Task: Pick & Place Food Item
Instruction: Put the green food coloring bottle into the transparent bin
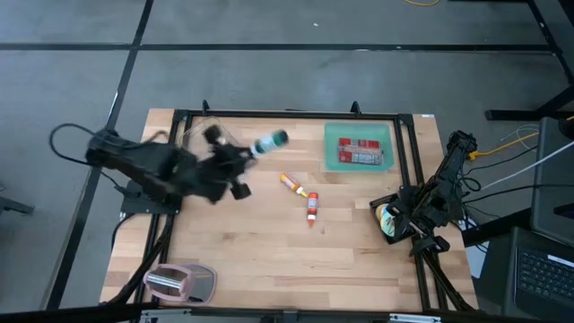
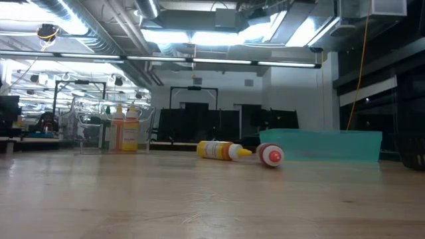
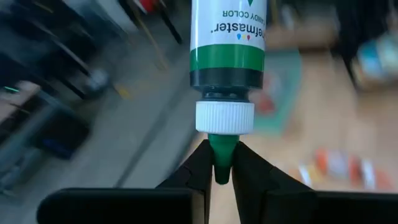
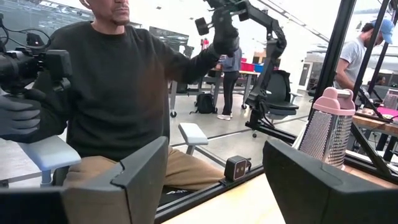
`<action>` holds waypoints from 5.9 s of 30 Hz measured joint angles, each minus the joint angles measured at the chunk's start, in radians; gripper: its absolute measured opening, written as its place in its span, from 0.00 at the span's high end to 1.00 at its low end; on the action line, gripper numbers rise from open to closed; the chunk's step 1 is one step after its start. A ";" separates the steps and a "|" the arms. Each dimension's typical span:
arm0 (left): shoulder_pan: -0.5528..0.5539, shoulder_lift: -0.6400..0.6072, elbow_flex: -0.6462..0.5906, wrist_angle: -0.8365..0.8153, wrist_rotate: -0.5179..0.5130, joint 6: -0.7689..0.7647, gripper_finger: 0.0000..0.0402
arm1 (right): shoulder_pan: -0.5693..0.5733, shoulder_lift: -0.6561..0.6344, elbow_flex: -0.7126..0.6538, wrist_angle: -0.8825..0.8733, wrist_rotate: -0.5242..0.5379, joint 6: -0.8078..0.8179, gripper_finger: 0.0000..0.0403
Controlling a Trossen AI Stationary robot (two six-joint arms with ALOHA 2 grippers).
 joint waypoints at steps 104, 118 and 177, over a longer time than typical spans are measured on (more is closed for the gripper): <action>0.553 0.263 -0.159 -0.497 -0.070 0.742 0.92 | 0.000 0.000 0.001 0.004 0.005 0.027 0.36; 0.452 0.153 -0.160 -0.023 0.524 0.375 0.92 | 0.000 0.000 0.001 0.053 0.114 -0.024 0.36; 0.129 0.607 -0.160 1.349 0.497 0.311 0.92 | 0.000 0.000 0.000 0.265 0.367 0.151 0.36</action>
